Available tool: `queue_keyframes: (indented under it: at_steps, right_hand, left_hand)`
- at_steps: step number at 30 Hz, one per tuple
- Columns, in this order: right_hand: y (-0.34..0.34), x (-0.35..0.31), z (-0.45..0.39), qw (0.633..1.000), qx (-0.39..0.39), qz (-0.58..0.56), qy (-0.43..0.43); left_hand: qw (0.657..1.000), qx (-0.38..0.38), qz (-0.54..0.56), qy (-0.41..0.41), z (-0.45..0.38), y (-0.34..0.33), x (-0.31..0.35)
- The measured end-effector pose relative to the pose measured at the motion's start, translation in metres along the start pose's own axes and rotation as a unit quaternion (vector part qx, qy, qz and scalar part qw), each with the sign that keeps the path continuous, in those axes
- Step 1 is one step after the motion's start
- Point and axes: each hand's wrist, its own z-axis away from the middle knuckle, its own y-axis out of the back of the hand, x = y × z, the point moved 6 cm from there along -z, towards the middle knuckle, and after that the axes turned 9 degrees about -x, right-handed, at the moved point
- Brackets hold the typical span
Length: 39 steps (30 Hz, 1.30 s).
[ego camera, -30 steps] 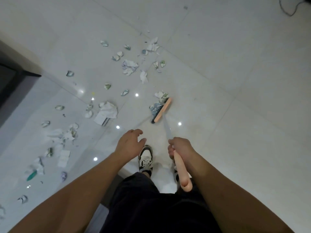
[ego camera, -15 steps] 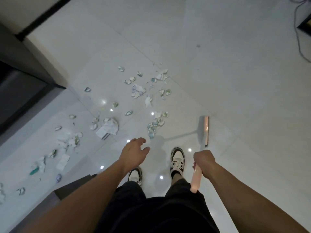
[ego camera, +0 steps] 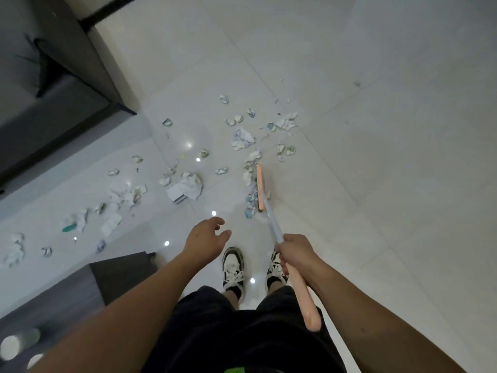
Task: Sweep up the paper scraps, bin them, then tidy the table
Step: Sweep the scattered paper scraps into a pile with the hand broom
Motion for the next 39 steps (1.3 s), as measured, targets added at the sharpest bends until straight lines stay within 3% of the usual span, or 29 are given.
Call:
queue_keyframes:
  at_steps: [12, 22, 29, 34, 39]
  right_hand:
    - [-0.093, -0.017, -0.028, 0.969, -0.034, 0.234, -0.073]
    - [-0.151, -0.079, -0.061, 0.942, 0.05, 0.317, -0.096]
    - [-0.294, -0.116, -0.049, 0.895, -0.009, 0.441, -0.063]
    - [-0.419, -0.142, -0.052, 0.917, -0.107, 0.377, -0.072]
    - [-0.543, -0.155, -0.076, 0.889, -0.218, 0.391, -0.095]
  left_hand:
    - [0.987, 0.019, 0.149, 0.063, 0.01, 0.017, -0.097]
    - [0.984, 0.023, 0.165, 0.062, -0.033, 0.11, -0.222]
    - [0.977, 0.045, 0.184, 0.095, -0.023, 0.169, -0.315]
    - [0.95, 0.101, 0.256, 0.149, 0.002, 0.201, -0.376]
    - [0.907, 0.172, 0.32, 0.214, 0.035, 0.22, -0.418]
